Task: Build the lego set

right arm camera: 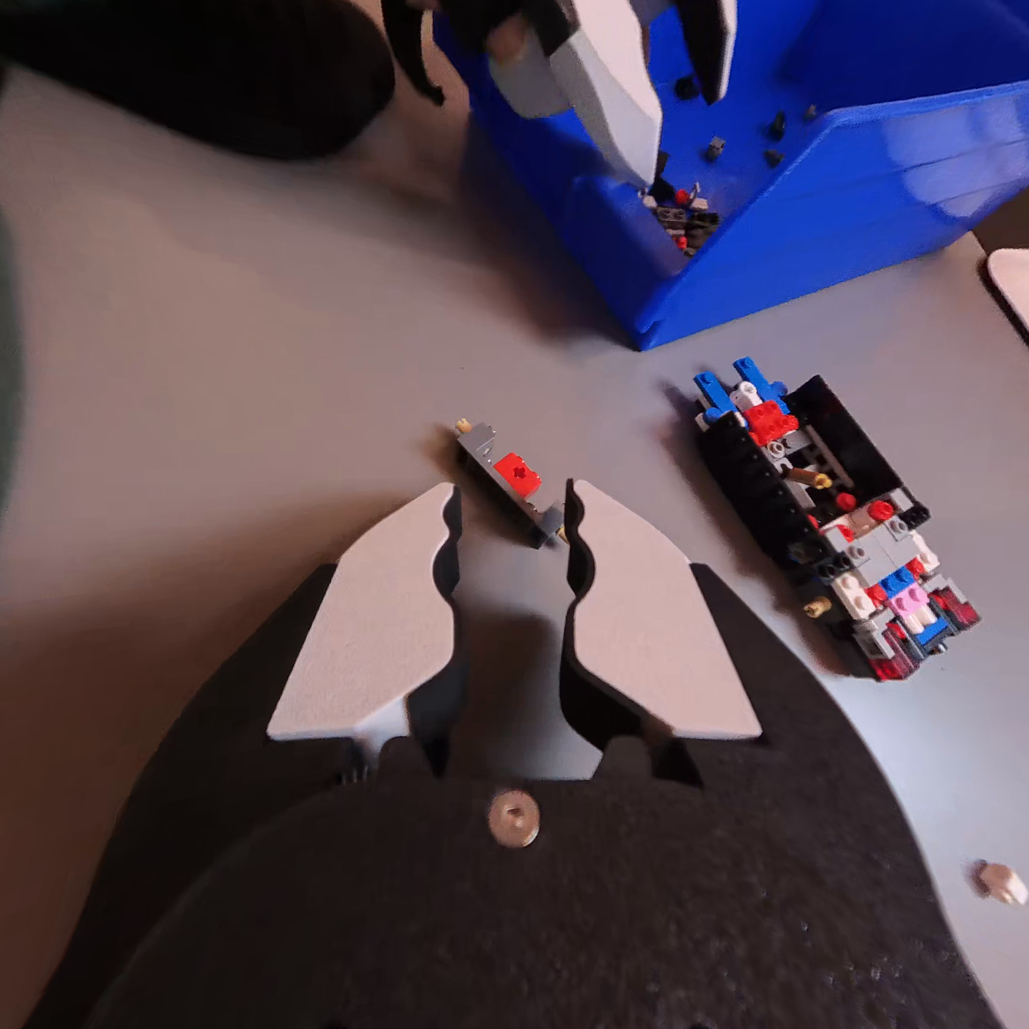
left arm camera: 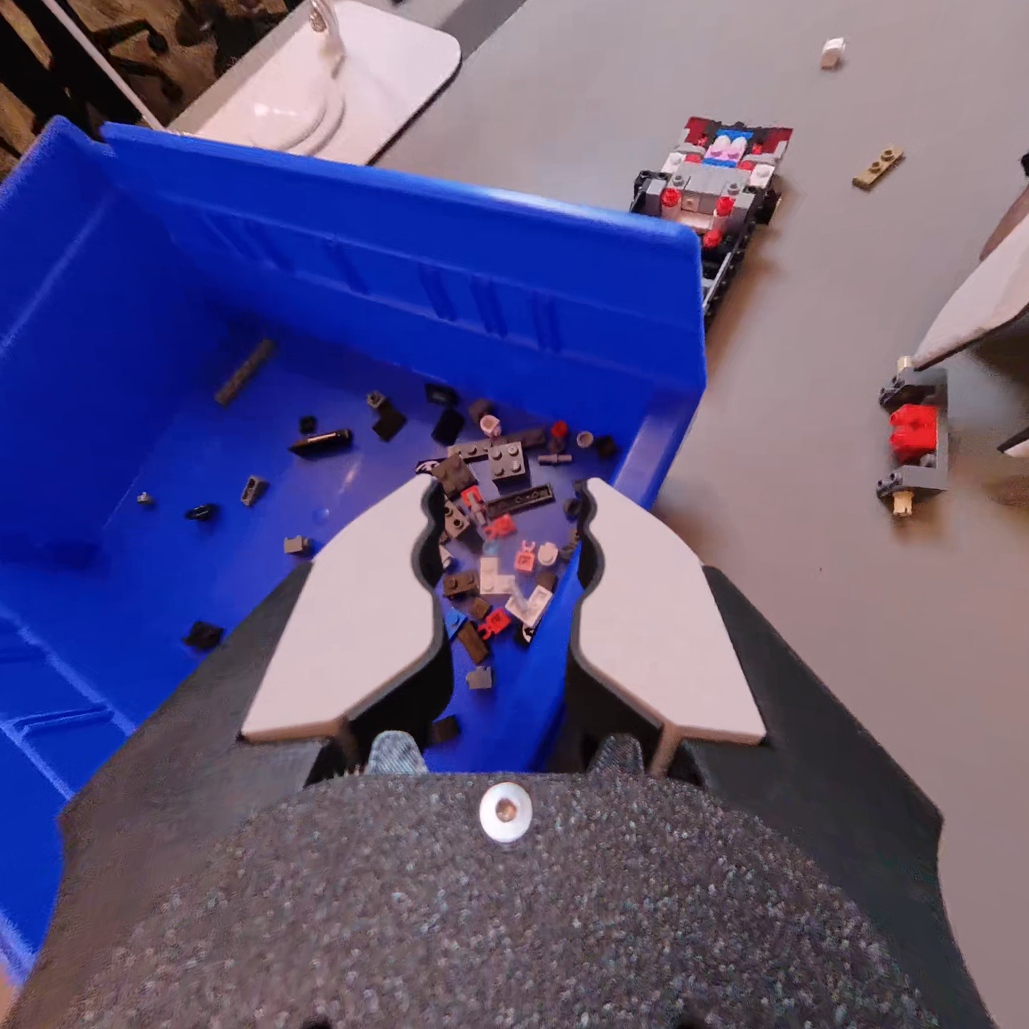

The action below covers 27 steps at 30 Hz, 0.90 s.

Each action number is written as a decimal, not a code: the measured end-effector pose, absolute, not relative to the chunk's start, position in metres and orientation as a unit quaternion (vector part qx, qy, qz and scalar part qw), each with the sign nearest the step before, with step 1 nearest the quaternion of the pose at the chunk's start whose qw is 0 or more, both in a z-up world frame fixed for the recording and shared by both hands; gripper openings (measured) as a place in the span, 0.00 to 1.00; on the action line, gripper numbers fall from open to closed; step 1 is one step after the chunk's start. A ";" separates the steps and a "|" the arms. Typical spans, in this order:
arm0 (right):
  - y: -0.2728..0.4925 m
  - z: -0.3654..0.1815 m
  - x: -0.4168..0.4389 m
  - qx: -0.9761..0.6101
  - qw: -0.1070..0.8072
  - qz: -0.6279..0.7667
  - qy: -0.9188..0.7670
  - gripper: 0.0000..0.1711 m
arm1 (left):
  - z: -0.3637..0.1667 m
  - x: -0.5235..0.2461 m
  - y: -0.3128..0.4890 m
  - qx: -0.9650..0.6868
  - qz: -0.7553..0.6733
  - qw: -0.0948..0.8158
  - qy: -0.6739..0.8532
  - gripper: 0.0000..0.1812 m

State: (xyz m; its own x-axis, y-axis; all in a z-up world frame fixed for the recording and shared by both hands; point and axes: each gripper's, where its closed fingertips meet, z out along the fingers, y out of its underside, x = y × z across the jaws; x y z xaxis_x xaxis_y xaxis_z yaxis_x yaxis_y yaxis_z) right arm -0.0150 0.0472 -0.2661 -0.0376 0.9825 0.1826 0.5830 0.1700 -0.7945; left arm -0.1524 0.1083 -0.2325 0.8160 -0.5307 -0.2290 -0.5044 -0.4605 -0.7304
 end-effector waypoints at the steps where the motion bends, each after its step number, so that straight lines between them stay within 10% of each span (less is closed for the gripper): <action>1: 0.047 -0.267 -0.016 -0.581 0.372 0.265 -0.673 0.22 | -0.231 -0.151 0.108 -0.852 -0.016 0.425 0.307 0.26; 6: 0.053 -0.279 -0.024 -0.565 0.355 0.221 -0.712 0.25 | -0.213 -0.119 0.096 -0.800 -0.060 0.467 0.371 0.24; 9: 0.049 -0.280 -0.025 -0.531 0.367 0.199 -0.738 0.11 | -0.208 -0.081 0.069 -0.759 -0.151 0.467 0.428 0.14; 19: 0.047 -0.191 -0.027 -0.318 0.666 0.010 -0.675 0.10 | -0.203 -0.027 0.032 -0.741 -0.431 0.373 0.355 0.20; 27: 0.041 -0.199 -0.026 -0.361 0.631 0.095 -0.680 0.10 | -0.206 -0.032 0.038 -0.732 -0.326 0.432 0.413 0.10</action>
